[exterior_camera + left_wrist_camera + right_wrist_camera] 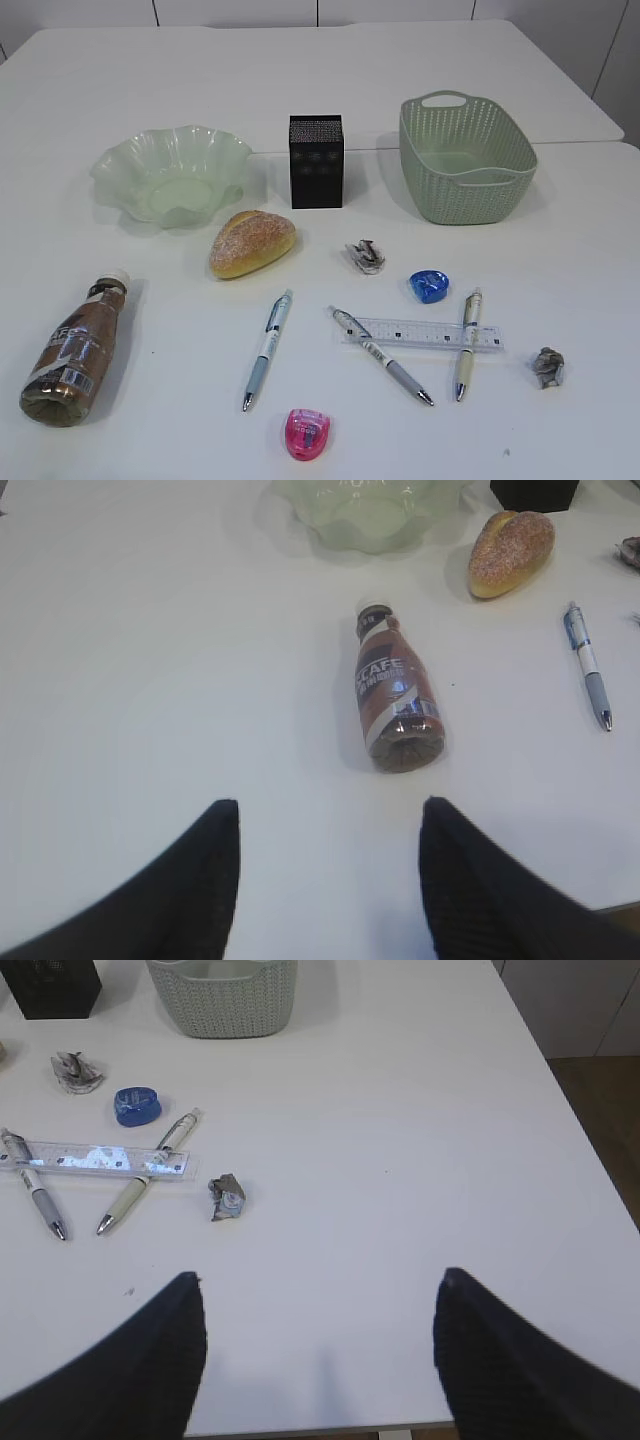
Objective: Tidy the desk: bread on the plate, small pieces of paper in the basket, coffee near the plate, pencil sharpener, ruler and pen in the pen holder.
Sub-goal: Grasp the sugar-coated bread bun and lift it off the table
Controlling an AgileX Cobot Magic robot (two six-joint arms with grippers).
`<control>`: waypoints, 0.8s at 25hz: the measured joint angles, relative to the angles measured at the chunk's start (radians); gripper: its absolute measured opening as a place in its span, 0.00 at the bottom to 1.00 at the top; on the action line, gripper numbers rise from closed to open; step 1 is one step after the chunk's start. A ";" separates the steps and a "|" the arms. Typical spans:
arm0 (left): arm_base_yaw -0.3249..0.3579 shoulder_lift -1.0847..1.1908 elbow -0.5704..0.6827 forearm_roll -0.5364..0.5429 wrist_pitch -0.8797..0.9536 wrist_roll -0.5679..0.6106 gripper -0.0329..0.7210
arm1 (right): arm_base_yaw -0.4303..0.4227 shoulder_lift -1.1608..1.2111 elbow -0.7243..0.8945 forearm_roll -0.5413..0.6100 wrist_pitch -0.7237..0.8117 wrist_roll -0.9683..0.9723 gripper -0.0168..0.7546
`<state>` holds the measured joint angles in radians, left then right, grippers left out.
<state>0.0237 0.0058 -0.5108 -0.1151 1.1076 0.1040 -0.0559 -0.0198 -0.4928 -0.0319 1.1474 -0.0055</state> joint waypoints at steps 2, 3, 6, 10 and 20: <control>0.000 0.000 0.000 0.000 0.000 0.000 0.58 | 0.000 0.000 0.000 0.000 0.000 0.000 0.74; 0.000 0.000 0.000 0.000 0.000 0.000 0.58 | 0.000 0.000 0.000 0.000 0.000 0.000 0.74; 0.000 0.000 0.000 0.000 0.000 0.000 0.58 | 0.000 0.000 0.000 0.000 0.000 0.000 0.74; 0.000 0.000 0.000 0.000 0.000 0.000 0.58 | 0.000 0.000 0.000 0.000 0.000 0.000 0.74; 0.000 0.187 -0.099 0.000 0.033 0.000 0.58 | 0.000 0.000 0.000 0.000 -0.003 0.000 0.74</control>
<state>0.0237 0.1930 -0.6102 -0.1151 1.1406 0.1040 -0.0559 -0.0198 -0.4928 -0.0319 1.1440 -0.0055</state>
